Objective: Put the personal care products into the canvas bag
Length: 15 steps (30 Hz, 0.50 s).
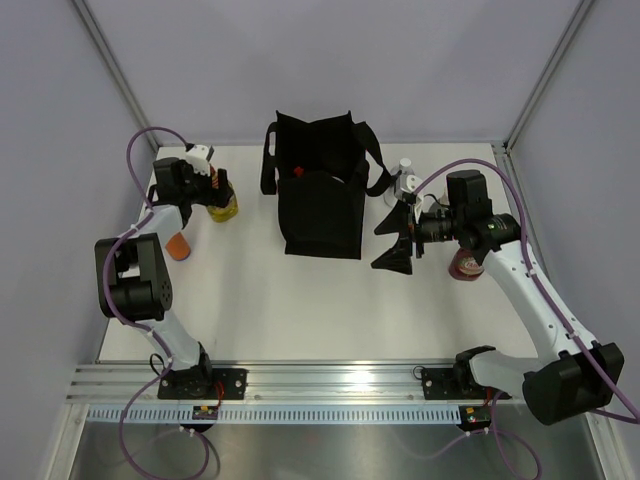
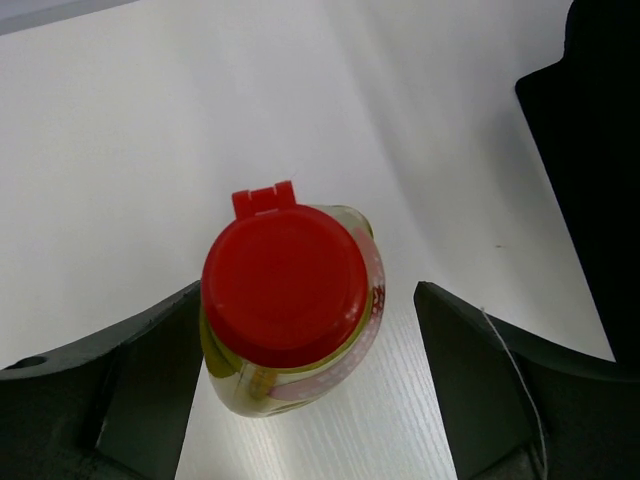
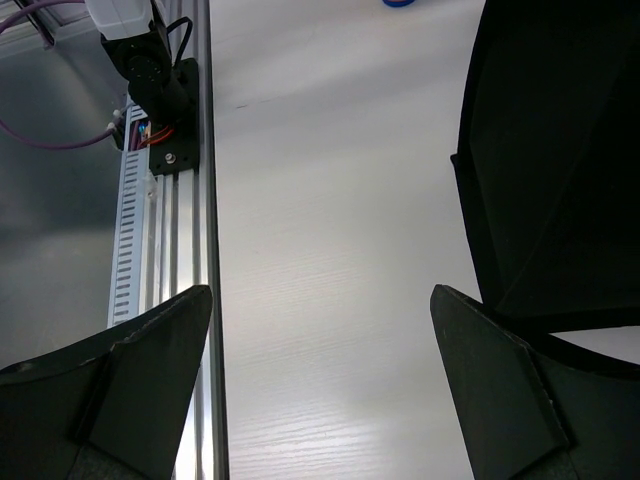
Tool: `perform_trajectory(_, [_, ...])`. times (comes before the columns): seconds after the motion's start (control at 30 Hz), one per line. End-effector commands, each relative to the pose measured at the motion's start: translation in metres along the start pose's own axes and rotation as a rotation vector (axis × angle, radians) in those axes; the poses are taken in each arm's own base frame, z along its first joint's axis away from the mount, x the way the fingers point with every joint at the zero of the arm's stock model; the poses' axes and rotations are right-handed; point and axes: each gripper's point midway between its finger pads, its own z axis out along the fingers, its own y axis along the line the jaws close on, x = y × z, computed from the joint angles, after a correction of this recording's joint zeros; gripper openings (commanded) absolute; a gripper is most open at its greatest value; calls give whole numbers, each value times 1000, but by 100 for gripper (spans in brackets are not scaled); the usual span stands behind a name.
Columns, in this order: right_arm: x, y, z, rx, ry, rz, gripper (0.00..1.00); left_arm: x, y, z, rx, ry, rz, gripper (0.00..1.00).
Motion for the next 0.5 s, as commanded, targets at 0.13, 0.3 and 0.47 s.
perform_trajectory(0.13, [-4,-2,-5,-12,-25,-32,99,-17,-5,3,17,-92,-66,64])
perform_trajectory(0.3, [-5,-2,-7,-13,-27,-35,99,-22,-11,0,32,-108,-105,20])
perform_trajectory(0.47, [-3,-3,-11,-5,-27,-34,100,-37,-17,-13,21,-161,-113,0])
